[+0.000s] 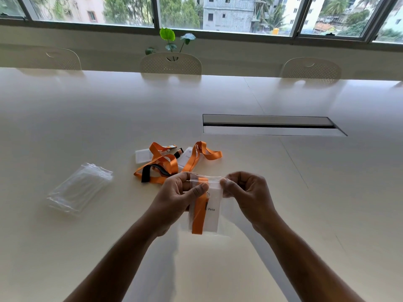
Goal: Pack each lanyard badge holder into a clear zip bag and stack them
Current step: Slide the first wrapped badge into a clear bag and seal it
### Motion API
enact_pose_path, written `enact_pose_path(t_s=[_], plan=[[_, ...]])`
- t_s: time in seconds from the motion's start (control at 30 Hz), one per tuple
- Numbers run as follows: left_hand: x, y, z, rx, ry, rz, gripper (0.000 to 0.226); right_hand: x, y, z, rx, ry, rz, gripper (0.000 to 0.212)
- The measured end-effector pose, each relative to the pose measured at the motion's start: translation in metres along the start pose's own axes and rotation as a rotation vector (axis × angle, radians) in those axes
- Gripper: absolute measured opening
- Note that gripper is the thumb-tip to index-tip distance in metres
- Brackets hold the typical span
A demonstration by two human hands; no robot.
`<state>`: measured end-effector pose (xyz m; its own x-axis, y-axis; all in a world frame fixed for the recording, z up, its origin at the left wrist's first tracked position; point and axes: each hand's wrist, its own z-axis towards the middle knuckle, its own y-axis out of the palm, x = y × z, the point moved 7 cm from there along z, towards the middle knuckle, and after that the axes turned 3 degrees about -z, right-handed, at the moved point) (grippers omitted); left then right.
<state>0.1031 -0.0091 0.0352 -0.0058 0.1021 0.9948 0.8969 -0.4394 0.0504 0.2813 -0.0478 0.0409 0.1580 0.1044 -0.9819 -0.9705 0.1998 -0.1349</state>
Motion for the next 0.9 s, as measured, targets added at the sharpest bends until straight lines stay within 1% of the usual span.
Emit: enact_pose_path(t_s=[0.13, 0.27, 0.33, 0.43, 0.5, 0.57, 0.67, 0.77, 0.9], plan=[[-0.004, -0.004, -0.001, -0.009, -0.013, -0.011, 0.044, 0.002, 0.005, 0.001, -0.012, 0.035, 0.082, 0.019], [-0.008, -0.017, -0.003, 0.013, -0.018, -0.005, 0.042, 0.009, 0.015, 0.001, -0.043, 0.107, 0.127, 0.026], [-0.01, -0.025, -0.003, 0.033, -0.011, 0.005, 0.04, 0.012, 0.023, 0.002, -0.067, 0.142, 0.126, 0.034], [-0.01, -0.041, -0.003, 0.077, -0.007, 0.001, 0.039, 0.014, 0.041, 0.004, -0.161, 0.208, 0.149, 0.049], [-0.009, -0.052, -0.003, 0.094, -0.013, -0.017, 0.038, 0.015, 0.058, 0.002, -0.255, 0.236, 0.164, 0.049], [-0.01, -0.067, -0.005, 0.114, -0.016, -0.035, 0.038, 0.017, 0.075, 0.001, -0.295, 0.252, 0.161, 0.047], [-0.012, -0.091, -0.01, 0.143, -0.013, -0.025, 0.038, 0.02, 0.095, 0.002, -0.226, 0.271, 0.165, 0.041], [-0.013, -0.122, -0.019, 0.173, 0.014, 0.036, 0.04, 0.019, 0.124, 0.004, -0.2, 0.302, 0.226, 0.035], [-0.003, -0.182, -0.036, 0.334, 0.108, 0.131, 0.045, 0.018, 0.163, 0.008, -0.152, 0.369, 0.326, 0.035]])
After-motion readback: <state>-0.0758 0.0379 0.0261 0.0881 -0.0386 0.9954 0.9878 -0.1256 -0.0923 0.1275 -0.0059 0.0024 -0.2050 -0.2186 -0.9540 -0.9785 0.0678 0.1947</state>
